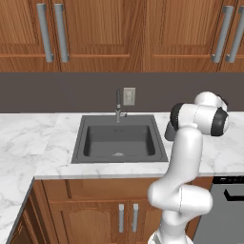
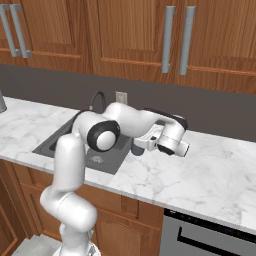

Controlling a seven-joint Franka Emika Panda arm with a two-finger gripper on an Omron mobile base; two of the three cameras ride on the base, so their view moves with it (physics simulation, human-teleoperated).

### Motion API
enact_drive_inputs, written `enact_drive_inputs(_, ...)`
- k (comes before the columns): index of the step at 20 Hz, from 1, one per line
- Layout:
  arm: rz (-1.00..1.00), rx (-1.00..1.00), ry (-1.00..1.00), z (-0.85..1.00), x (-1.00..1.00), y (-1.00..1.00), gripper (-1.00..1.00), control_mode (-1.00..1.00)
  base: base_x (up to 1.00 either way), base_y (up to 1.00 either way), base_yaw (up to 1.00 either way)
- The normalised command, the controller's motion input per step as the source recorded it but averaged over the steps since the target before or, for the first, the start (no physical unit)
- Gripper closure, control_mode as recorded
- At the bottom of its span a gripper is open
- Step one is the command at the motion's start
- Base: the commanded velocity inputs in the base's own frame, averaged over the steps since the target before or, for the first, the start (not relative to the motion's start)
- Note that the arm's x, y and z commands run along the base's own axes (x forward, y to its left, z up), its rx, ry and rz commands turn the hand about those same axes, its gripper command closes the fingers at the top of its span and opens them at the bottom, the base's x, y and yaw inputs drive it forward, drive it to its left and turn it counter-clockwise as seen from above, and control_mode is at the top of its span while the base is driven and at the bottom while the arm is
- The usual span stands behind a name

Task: Restock the sink supplies by placing the sponge and soap dispenser on the counter and next to the sink. Make sure the soap dispenser is upright.

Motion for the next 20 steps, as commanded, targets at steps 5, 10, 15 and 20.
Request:
enact_drive_inputs(5, -0.07, 0.00, 0.08, 0.00, 0.14, 0.00, -1.00, -1.00, 0.00, 0.00, 0.00)
enact_drive_inputs(10, -0.08, -0.03, 0.10, -0.07, 0.27, 0.00, -1.00, -1.00, 0.00, 0.00, 0.00)
enact_drive_inputs(15, -0.08, -0.01, 0.04, 0.00, 0.06, 0.00, -1.00, -1.00, 0.00, 0.00, 0.00)
enact_drive_inputs(20, -0.07, 0.00, 0.00, 0.00, -0.24, 0.00, -1.00, -1.00, 0.00, 0.00, 0.00)
